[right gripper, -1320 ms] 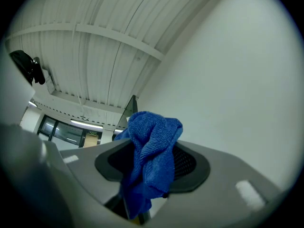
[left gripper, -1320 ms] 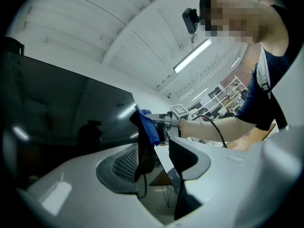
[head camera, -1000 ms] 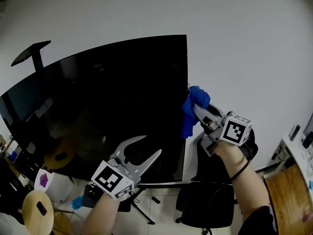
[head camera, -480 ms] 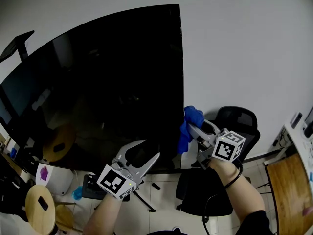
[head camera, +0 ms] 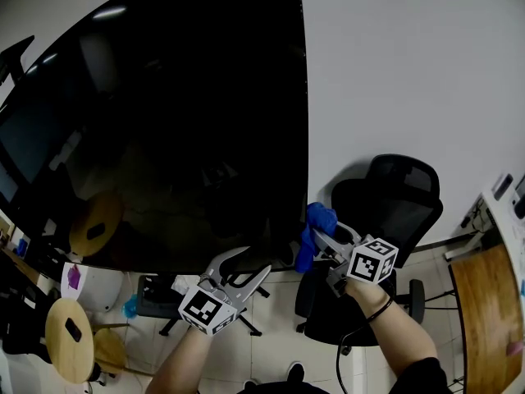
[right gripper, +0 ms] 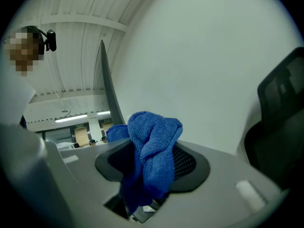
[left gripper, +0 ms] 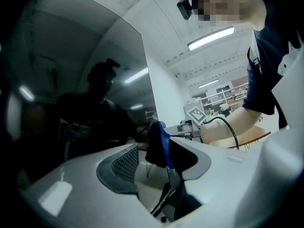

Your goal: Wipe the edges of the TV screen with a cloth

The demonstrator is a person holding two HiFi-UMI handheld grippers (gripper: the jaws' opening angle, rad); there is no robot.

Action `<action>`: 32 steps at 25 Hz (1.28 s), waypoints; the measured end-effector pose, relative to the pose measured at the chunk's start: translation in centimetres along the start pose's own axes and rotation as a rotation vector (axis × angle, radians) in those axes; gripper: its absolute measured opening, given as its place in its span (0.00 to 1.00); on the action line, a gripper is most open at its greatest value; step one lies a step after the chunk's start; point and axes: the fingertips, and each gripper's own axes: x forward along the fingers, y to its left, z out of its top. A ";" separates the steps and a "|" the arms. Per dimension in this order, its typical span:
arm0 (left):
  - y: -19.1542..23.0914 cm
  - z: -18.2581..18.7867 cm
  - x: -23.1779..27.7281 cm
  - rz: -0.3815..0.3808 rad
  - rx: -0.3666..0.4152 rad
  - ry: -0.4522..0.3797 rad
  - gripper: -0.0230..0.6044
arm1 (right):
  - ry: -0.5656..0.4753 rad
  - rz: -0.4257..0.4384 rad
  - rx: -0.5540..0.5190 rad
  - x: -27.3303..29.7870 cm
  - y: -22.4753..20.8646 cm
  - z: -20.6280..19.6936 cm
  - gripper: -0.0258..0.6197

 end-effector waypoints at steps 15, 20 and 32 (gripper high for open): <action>-1.6 -10.0 0.9 -0.003 -0.146 0.128 0.34 | 0.129 -0.115 0.203 -1.8 -7.6 -14.6 0.37; -1.9 -11.2 1.2 -0.006 -0.165 0.150 0.34 | 0.161 -0.143 0.250 -2.2 -9.1 -17.6 0.37; -2.7 -16.3 -0.8 0.026 -0.247 0.232 0.34 | 0.333 -0.235 0.301 -4.3 -10.1 -26.4 0.37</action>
